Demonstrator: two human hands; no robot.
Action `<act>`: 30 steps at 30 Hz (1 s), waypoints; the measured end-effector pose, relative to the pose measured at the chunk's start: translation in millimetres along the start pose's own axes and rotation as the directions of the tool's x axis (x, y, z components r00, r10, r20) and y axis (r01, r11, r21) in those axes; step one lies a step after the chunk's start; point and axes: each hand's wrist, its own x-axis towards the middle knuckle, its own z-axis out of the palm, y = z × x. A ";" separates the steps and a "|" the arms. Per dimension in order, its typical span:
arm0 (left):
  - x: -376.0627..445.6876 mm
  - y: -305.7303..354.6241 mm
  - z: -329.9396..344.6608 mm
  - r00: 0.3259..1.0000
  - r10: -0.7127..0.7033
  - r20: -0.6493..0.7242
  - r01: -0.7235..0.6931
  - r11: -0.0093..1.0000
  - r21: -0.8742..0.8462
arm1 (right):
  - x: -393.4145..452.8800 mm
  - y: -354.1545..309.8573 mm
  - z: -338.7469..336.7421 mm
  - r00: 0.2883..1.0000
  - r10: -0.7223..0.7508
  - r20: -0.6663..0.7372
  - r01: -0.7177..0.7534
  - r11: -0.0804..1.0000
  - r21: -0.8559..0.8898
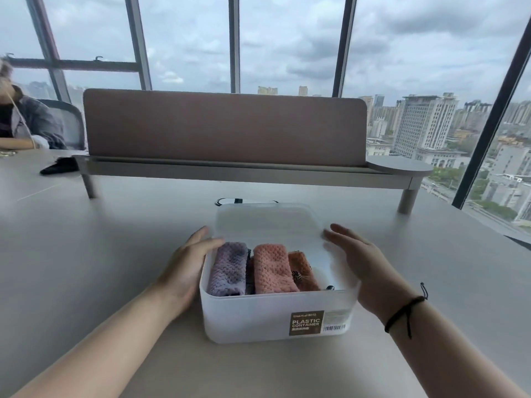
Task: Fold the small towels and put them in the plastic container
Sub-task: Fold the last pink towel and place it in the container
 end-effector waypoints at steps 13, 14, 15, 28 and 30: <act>12.1 -6.3 -1.1 0.996 0.088 0.014 -0.084 0.984 -0.156 | -12.5 12.8 6.7 0.994 0.081 0.075 -0.102 0.935 0.339; 13.4 -7.2 -2.3 0.996 0.092 -0.003 -0.092 0.986 -0.139 | -11.2 13.6 6.4 0.994 0.075 0.082 -0.099 0.935 0.342; 15.0 -8.9 -4.3 0.996 0.091 -0.020 -0.093 0.987 -0.129 | -10.0 14.6 5.8 0.994 0.067 0.086 -0.093 0.935 0.342; 9.9 -5.3 4.8 0.970 0.110 -0.217 -0.164 0.954 -0.251 | -13.0 13.9 6.0 0.989 0.061 0.133 -0.096 0.956 0.277; 9.6 -5.2 5.8 0.963 0.111 -0.244 -0.180 0.943 -0.281 | -14.4 13.1 5.3 0.987 0.068 0.147 -0.110 0.949 0.295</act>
